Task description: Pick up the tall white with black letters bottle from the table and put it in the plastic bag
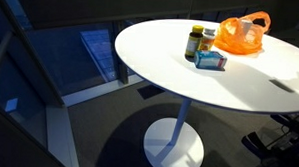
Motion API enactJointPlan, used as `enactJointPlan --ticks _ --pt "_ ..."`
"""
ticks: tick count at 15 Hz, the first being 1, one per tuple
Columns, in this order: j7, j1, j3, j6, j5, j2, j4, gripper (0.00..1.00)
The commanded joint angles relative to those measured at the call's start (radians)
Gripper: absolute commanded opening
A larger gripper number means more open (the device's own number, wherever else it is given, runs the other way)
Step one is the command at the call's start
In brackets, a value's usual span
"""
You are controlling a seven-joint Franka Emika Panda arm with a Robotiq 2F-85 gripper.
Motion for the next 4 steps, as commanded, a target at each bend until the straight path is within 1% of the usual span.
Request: enactJointPlan --ticks 1,4 --pt "-0.012 -0.009 0.008 -0.020 -0.001 -0.005 0.006 1.00" --pt "-0.020 -0.009 0.008 -0.030 -0.001 -0.009 0.006 1.00"
